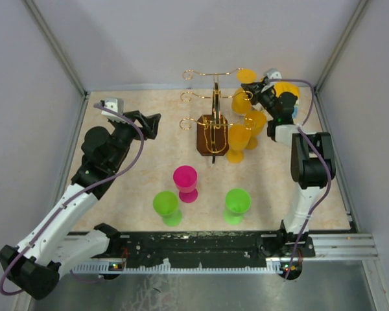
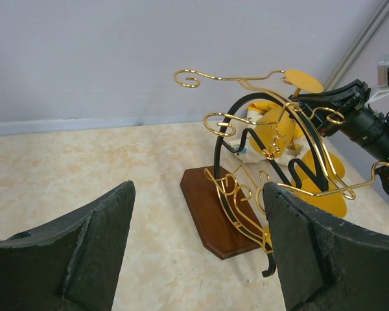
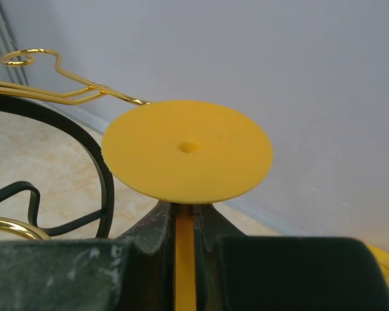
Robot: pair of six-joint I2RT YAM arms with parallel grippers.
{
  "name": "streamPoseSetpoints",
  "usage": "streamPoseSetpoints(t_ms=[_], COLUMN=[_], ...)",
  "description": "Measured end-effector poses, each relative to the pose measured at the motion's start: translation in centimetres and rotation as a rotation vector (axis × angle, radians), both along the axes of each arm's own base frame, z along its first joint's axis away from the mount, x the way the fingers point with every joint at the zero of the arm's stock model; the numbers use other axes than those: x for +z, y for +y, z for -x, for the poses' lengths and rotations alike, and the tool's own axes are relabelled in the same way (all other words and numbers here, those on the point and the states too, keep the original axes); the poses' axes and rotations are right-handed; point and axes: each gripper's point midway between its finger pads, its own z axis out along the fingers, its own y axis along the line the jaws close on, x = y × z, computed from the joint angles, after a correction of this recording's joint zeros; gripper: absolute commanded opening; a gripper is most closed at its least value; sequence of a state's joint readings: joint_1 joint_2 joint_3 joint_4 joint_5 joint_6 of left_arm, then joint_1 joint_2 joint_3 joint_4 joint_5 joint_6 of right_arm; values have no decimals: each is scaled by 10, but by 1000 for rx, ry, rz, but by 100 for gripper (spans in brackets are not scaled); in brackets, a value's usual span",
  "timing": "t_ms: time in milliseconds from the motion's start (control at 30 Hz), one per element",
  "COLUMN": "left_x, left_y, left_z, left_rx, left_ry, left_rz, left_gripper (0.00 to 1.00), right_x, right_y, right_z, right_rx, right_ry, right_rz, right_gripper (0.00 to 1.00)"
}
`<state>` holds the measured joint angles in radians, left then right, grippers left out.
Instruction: Place the wine glass upside down on the wine glass rack
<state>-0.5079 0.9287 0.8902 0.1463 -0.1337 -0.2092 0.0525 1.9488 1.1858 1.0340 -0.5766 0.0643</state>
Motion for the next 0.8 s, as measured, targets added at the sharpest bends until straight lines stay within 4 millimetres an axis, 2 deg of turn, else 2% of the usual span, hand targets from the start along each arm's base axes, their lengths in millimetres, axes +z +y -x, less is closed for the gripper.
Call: streamPoseSetpoints(t_ms=[400,800], left_x=[-4,-4], left_y=[5,8], left_z=[-2,-3], left_rx=[26,40], left_ry=[4,3], left_rz=[-26,-34], left_gripper=[86,87], right_x=[4,-3], right_y=[14,24], right_z=[-9,-23], right_rx=[73,85], right_ry=[-19,0], right_rz=[6,6], right_gripper=[0,0])
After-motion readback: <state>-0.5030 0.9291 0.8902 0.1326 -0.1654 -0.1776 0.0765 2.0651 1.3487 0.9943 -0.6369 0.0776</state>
